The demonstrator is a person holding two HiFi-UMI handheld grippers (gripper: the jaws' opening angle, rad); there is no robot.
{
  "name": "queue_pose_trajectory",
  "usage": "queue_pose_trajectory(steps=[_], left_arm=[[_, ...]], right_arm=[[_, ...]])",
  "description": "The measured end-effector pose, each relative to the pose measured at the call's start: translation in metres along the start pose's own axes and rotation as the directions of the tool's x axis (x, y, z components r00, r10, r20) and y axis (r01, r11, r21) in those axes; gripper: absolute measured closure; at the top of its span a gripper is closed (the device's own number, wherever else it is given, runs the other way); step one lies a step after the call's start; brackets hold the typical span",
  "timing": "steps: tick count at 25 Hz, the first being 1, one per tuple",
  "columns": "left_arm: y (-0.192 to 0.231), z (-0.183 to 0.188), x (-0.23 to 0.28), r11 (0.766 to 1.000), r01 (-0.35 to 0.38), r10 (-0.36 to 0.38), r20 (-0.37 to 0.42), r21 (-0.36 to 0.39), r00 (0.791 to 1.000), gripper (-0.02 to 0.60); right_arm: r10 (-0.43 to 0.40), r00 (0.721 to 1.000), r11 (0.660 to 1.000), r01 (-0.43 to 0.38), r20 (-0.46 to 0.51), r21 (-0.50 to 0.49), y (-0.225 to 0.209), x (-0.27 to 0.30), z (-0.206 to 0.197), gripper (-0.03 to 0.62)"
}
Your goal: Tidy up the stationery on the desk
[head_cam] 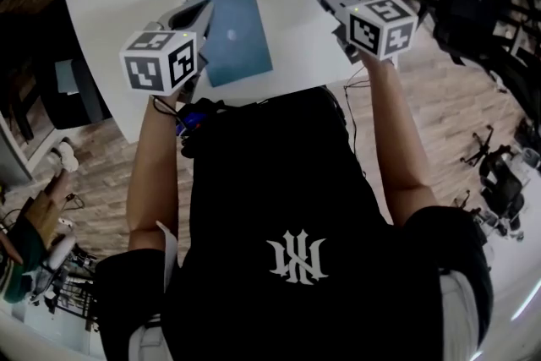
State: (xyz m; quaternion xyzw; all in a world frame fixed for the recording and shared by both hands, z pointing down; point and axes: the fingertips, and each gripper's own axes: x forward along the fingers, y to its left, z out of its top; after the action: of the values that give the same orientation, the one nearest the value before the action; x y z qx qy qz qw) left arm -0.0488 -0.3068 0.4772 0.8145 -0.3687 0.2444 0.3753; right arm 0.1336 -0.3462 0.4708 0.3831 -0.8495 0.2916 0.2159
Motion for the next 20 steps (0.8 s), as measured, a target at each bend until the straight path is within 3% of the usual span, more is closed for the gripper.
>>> queue_pose_trajectory(steps=[9, 20], left_arm=[[-0.064, 0.018, 0.064, 1.0, 0.018, -0.018, -0.025, -0.011, 1.0, 0.58], [-0.084, 0.014, 0.097, 0.997, -0.03, 0.027, -0.057, -0.064, 0.998, 0.58]], right_arm=[[-0.068, 0.995, 0.993, 0.062, -0.066, -0.098, -0.093, -0.027, 0.0, 0.47], [-0.027, 0.979, 0.987, -0.007, -0.204, -0.163, -0.128, -0.003, -0.036, 0.459]])
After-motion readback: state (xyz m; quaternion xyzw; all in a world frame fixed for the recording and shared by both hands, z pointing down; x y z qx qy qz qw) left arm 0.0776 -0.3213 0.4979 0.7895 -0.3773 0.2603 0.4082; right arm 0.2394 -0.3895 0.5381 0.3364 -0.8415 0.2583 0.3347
